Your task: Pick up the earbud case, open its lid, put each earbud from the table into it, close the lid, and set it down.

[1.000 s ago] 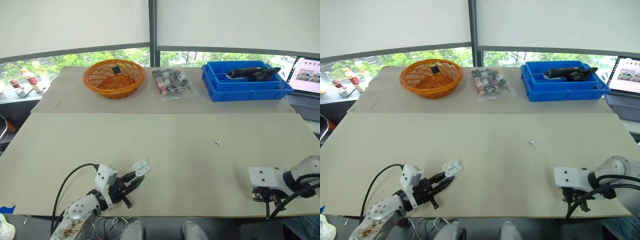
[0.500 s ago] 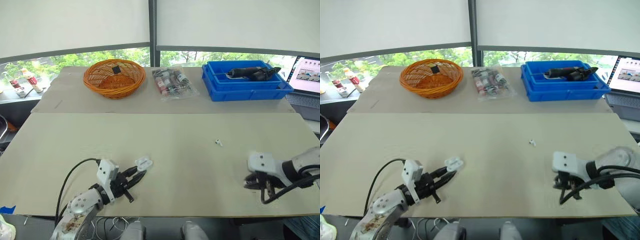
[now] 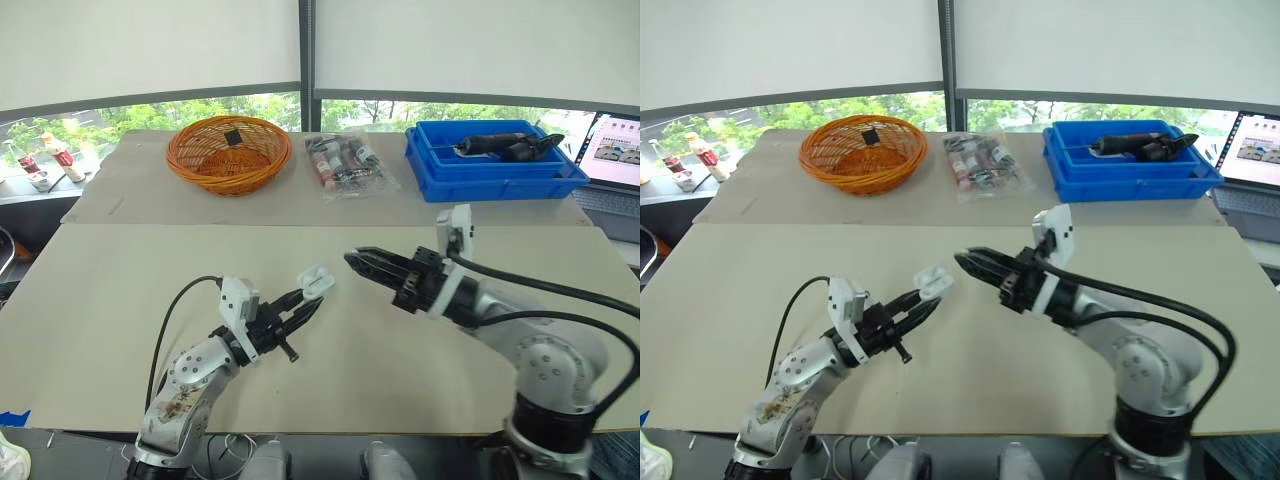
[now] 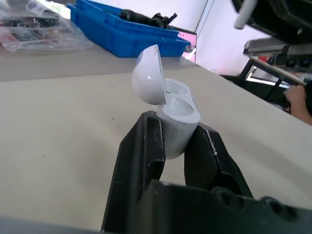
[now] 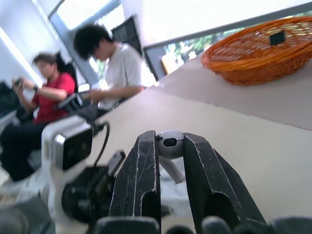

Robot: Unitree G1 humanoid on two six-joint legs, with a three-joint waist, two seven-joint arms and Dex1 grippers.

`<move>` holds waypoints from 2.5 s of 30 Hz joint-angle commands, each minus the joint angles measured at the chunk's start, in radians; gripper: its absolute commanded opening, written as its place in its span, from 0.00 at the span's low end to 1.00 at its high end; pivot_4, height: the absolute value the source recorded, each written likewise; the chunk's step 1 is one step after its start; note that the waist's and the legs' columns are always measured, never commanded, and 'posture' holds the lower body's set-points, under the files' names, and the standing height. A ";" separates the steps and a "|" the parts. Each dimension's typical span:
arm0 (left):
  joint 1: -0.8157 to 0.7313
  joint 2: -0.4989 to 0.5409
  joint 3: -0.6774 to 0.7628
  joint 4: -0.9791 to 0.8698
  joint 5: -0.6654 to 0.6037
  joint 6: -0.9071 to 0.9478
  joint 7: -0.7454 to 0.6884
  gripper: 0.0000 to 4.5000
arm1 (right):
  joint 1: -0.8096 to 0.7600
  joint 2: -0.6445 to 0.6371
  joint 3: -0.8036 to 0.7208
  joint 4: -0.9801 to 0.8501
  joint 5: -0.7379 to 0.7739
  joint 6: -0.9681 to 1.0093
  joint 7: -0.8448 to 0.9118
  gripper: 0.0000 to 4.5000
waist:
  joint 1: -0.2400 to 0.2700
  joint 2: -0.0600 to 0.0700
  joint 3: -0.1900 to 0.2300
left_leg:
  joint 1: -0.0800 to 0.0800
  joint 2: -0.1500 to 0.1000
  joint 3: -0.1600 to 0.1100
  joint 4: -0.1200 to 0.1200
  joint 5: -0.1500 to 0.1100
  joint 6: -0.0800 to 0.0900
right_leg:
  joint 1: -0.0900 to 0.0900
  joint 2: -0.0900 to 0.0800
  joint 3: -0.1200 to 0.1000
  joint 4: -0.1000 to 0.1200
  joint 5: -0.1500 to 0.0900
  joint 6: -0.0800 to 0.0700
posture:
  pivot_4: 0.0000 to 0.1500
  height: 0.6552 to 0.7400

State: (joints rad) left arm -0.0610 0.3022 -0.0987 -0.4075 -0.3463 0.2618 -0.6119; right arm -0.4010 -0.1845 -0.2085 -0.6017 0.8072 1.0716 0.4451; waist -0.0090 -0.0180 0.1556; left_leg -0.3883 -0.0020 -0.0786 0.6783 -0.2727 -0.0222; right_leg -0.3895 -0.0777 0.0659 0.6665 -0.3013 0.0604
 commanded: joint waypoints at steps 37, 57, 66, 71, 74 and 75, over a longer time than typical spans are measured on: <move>-0.057 -0.006 -0.017 -0.051 -0.015 0.020 0.043 0.12 | 0.169 0.050 0.428 0.071 -0.305 -0.420 -0.106 0.08 | -0.015 0.001 0.000 | 0.001 0.000 0.000 -0.002 0.000 0.000 | -0.001 0.001 0.000 0.000 0.000 0.000 | 1.00 1.00; -0.045 0.009 -0.027 -0.051 0.004 0.009 0.036 0.12 | 0.183 -0.015 0.451 0.025 -0.419 -0.446 -0.119 0.83 | -0.011 0.001 0.000 | 0.001 0.000 0.000 -0.002 0.000 0.000 | 0.000 0.001 0.000 -0.001 0.000 0.000 | 1.00 1.00; -0.031 0.006 -0.009 -0.037 0.003 0.011 0.040 0.12 | 0.213 -0.142 0.306 -0.136 -0.277 -0.367 -0.053 1.00 | -0.009 0.001 0.000 | 0.001 0.000 0.000 -0.002 0.000 0.000 | 0.000 0.001 0.000 -0.001 0.000 0.000 | 1.00 1.00; -0.017 0.020 0.009 -0.013 0.019 -0.013 0.032 0.12 | 0.280 -0.328 0.090 -0.193 -0.198 -0.376 0.062 1.00 | -0.003 0.001 0.000 | 0.001 0.000 0.000 -0.002 0.000 0.000 | 0.001 0.001 0.000 -0.002 0.000 0.000 | 1.00 1.00; -0.015 0.027 0.020 0.008 0.034 -0.039 0.034 0.12 | 0.381 -0.436 -0.032 -0.166 -0.233 -0.419 0.113 1.00 | 0.002 0.001 0.001 | 0.001 0.000 0.001 -0.001 0.000 0.000 | 0.002 0.000 0.000 -0.003 0.000 0.000 | 1.00 1.00; -0.015 0.028 0.022 0.016 0.039 -0.050 0.036 0.12 | 0.429 -0.461 -0.067 -0.152 -0.256 -0.449 0.130 1.00 | 0.001 0.001 0.001 | 0.001 0.000 0.002 -0.001 0.000 0.000 | 0.002 0.000 0.000 -0.003 0.000 0.000 | 1.00 1.00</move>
State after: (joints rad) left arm -0.0728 0.3323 -0.0858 -0.3785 -0.3127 0.2499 -0.5755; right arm 0.0073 -0.6330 -0.2225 -0.7419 0.5691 0.6752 0.5459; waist -0.0077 -0.0174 0.1562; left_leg -0.3873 -0.0020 -0.0749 0.6771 -0.2727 -0.0222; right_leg -0.3874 -0.0770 0.0656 0.6633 -0.3014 0.0603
